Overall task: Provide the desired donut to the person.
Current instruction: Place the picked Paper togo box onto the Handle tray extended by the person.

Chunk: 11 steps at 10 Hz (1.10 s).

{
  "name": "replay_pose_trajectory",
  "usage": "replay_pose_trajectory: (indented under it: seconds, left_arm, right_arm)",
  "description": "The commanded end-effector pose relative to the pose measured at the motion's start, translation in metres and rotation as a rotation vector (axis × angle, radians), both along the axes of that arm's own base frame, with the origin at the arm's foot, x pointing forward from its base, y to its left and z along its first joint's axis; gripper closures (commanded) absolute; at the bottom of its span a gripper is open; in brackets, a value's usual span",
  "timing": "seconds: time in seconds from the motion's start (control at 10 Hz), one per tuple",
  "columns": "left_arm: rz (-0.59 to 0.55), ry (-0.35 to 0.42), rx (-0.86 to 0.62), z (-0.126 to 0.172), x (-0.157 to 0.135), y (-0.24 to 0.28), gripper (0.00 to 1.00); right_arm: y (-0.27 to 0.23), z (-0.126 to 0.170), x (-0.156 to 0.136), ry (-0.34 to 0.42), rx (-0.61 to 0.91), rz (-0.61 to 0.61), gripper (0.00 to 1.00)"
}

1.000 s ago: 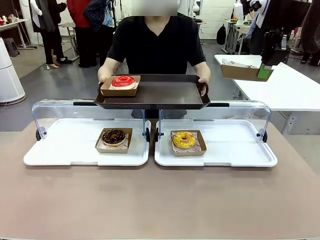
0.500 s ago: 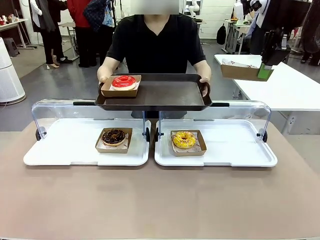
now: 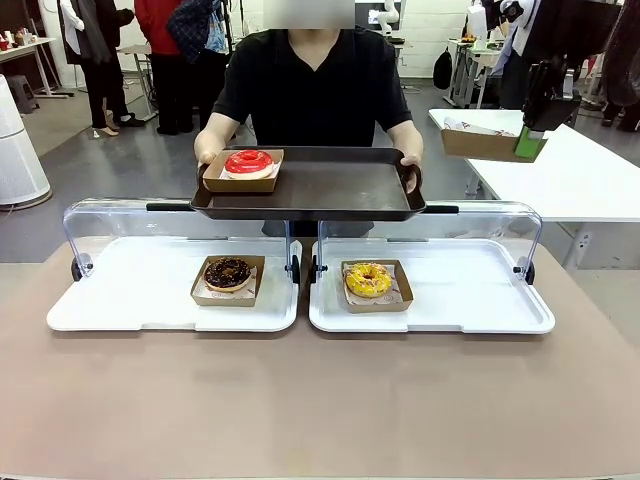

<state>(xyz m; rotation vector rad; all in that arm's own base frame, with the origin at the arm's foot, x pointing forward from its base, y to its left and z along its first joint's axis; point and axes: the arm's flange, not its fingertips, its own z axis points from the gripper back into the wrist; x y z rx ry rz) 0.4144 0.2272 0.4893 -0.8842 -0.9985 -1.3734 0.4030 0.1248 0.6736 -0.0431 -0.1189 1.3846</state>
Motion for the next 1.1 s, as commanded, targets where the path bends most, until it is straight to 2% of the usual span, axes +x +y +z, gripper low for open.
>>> replay_pose_trajectory:
  seconds: [0.0, 0.2, 0.3, 0.6, 0.8, 1.0]
  left_arm:
    - [-0.007, 0.002, 0.003, 0.002, -0.002, 0.001, 0.00]
    - [-0.007, 0.002, 0.003, 0.002, -0.002, 0.001, 0.00]
    - [-0.007, 0.002, 0.003, 0.002, -0.002, 0.001, 0.00]
    - [-0.007, 0.002, 0.003, 0.002, -0.002, 0.001, 0.00]
    - [-0.007, 0.002, 0.003, 0.002, -0.002, 0.001, 0.00]
    - [-0.007, 0.002, 0.003, 0.002, -0.002, 0.001, 0.00]
  right_arm:
    - [0.046, 0.025, -0.001, -0.063, -0.074, 0.007, 0.98]
    - [0.094, 0.039, 0.011, -0.103, -0.066, 0.047, 0.98]
    - [0.114, 0.034, 0.021, -0.108, -0.071, 0.074, 0.98]
    - [0.153, -0.011, 0.074, -0.036, -0.079, 0.119, 0.98]
    - [0.160, -0.042, 0.095, 0.008, -0.068, 0.188, 0.98]
    - [0.167, -0.063, 0.109, -0.007, -0.069, 0.276, 0.98]
